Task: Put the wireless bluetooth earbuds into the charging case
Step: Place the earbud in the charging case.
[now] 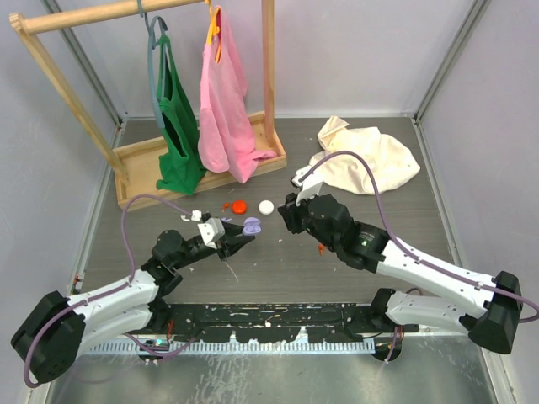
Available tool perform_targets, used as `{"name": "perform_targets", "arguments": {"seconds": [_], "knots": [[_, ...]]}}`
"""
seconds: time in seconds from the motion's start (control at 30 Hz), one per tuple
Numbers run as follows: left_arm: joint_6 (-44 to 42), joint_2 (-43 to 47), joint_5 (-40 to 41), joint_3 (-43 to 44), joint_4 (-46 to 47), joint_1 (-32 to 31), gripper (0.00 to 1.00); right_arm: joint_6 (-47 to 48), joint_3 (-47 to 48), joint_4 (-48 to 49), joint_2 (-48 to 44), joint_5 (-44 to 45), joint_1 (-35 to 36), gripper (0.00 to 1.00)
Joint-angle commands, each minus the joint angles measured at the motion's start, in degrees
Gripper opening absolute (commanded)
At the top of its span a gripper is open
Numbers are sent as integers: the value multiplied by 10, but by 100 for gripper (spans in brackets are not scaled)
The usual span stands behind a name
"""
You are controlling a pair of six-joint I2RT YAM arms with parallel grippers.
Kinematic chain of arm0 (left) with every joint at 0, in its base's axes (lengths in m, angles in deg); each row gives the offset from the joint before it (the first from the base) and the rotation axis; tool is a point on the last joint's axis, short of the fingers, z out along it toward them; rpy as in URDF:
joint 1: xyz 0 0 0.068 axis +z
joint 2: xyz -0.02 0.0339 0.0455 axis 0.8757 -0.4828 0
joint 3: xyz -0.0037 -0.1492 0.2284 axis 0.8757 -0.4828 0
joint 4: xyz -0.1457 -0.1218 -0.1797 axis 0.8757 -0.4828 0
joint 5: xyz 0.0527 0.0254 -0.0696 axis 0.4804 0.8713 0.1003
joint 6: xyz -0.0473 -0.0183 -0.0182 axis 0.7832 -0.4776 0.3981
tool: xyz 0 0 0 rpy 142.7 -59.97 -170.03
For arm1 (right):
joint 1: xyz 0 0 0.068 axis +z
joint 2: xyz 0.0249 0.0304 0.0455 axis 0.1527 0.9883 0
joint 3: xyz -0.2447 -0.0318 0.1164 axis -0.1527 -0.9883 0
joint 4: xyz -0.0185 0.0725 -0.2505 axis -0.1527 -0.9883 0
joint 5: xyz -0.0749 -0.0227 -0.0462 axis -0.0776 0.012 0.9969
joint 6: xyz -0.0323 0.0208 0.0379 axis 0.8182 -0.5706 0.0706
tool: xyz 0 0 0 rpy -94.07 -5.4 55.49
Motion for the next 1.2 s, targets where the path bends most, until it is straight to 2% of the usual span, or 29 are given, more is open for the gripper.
{"name": "perform_targets", "arguments": {"seconds": [0.0,0.53,0.83,1.17], "knots": [[27,-3,4,19,69,-2,6,65,-15,131,-40,-20,32,13],[125,28,24,31,85,-1,5,111,-89,334,-47,-118,73,14],[146,34,14,35,99,-2,5,112,-101,382,-17,-128,78,14],[162,43,14,34,105,-2,5,111,-105,391,-2,-129,79,14]]}}
